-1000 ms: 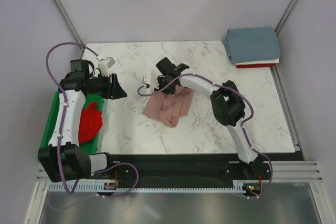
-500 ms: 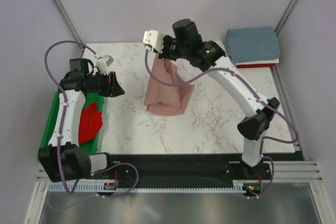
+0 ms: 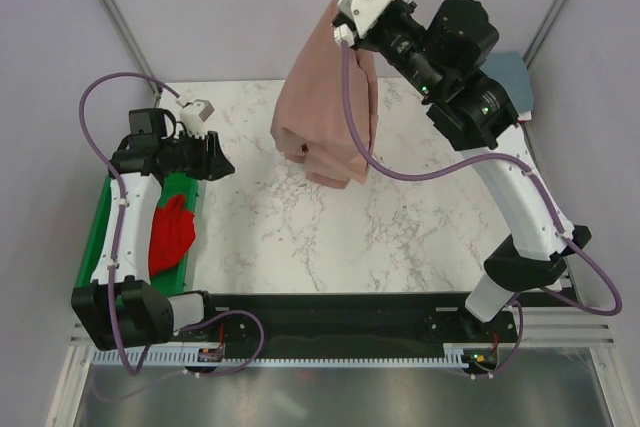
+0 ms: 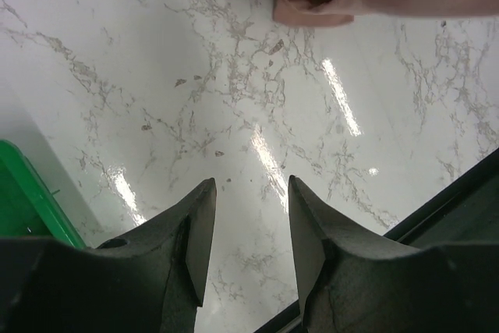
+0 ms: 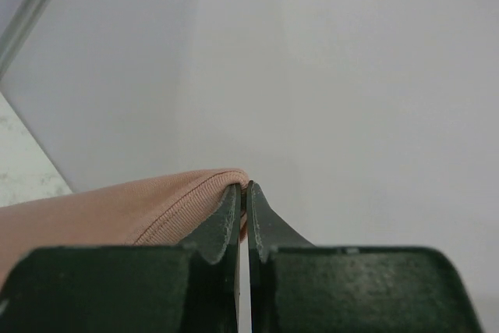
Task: Fold and stack the t-shirts
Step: Flatten the tshirt out
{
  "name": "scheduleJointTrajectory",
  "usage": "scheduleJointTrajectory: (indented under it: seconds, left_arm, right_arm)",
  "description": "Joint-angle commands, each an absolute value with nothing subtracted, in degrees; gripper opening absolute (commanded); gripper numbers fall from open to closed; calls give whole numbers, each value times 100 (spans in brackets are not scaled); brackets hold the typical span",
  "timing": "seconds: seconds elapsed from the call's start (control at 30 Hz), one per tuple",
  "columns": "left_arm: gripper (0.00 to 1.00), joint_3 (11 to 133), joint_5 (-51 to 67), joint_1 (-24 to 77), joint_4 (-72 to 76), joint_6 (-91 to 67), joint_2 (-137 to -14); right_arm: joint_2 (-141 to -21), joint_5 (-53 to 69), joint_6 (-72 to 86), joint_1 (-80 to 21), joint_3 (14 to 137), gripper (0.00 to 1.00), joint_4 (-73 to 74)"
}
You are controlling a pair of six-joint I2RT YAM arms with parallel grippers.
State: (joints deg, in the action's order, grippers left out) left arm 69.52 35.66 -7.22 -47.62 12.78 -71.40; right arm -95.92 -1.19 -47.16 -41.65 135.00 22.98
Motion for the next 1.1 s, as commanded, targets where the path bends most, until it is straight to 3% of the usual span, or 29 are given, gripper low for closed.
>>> scheduleJointTrajectory:
  seconds: [0.0,0.13,0.33,1.07]
  left_arm:
    - [50,7181,3832,-589,-4667,1529,-6882]
    - [51,6926,3902,-177,-4763,1643,-6838]
    - [52,6232,3605,536,-4720,1854,-7022]
    - [55,7935,2804,2241,-4395,1661,-10256]
  right_arm:
    - [-9581,-614,-5080,-4035,12852,0,2083]
    - [-9264,-511,-4993,-3622,10817,0,2048]
    - [-9369,-492,-4492,-2849,9406,0,2048]
    - [-9527,-88,-3639,-2101,9026,0,2048]
